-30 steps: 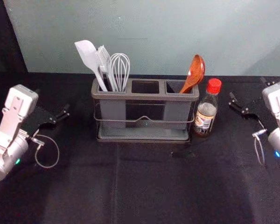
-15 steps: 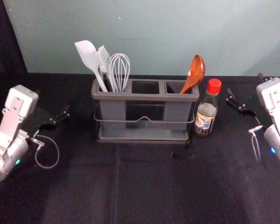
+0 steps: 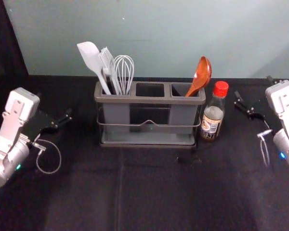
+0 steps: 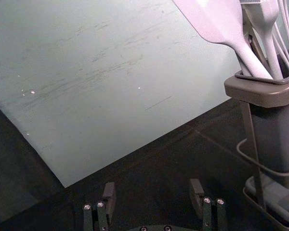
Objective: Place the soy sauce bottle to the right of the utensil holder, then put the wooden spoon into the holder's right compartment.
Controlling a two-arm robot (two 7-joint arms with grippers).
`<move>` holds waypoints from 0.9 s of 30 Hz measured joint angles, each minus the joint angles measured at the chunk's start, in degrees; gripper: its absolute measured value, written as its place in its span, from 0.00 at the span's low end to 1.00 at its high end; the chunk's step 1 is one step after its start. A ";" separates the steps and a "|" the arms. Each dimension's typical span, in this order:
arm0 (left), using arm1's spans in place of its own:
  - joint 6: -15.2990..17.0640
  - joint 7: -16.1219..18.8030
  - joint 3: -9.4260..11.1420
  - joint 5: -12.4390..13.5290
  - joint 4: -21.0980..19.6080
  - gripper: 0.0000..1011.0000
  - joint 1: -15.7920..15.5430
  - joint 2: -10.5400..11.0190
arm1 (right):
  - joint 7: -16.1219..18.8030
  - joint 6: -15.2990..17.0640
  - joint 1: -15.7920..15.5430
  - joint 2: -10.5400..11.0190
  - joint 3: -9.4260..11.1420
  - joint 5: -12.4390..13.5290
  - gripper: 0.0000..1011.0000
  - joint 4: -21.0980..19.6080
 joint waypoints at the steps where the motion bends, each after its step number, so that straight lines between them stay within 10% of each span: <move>1: 0.00 0.00 0.00 0.00 0.00 0.99 0.00 0.00 | 0.00 0.00 0.00 0.00 0.01 0.00 0.99 -0.01; 27: 0.00 0.00 0.00 0.00 0.00 0.99 0.00 0.00 | 0.05 -0.05 -0.09 0.00 0.09 0.09 0.99 -0.07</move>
